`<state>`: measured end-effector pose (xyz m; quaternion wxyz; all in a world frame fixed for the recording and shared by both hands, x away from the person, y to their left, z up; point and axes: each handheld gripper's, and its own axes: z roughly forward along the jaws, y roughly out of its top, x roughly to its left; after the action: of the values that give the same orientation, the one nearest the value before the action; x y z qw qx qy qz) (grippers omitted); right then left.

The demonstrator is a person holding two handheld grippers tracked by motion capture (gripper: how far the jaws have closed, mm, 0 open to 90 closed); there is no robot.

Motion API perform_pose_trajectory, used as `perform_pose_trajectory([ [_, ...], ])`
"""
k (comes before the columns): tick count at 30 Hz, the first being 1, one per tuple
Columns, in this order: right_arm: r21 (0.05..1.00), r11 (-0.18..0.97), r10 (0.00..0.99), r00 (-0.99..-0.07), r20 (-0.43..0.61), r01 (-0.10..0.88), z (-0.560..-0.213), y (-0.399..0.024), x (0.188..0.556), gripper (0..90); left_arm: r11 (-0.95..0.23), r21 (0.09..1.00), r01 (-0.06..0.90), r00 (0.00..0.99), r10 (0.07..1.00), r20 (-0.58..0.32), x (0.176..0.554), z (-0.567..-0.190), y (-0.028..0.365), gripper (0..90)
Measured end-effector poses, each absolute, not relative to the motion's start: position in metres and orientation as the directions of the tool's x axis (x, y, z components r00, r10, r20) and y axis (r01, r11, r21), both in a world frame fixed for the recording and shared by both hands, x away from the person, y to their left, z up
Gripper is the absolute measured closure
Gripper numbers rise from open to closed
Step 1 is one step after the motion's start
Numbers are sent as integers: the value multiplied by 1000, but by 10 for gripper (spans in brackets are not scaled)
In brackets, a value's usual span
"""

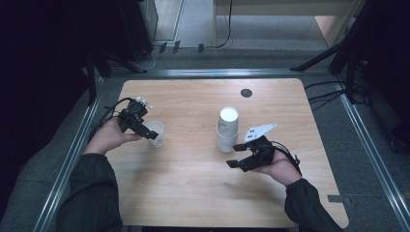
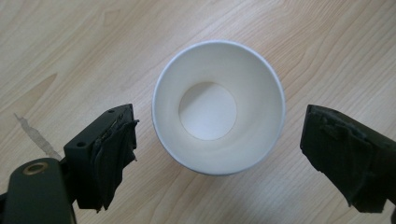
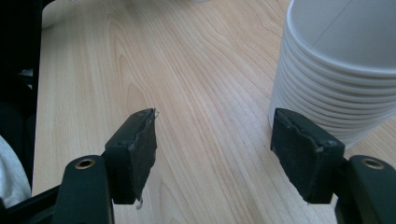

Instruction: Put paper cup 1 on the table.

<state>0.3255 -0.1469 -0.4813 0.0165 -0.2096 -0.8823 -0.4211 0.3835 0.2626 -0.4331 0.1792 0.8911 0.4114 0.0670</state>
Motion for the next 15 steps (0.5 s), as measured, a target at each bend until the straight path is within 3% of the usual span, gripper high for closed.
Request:
perform_pose_trajectory([
  [15,748,535,369,-905,211,392,-478,-154,328,317,-541,514,666,657,752,-59,368,-411,265,130],
])
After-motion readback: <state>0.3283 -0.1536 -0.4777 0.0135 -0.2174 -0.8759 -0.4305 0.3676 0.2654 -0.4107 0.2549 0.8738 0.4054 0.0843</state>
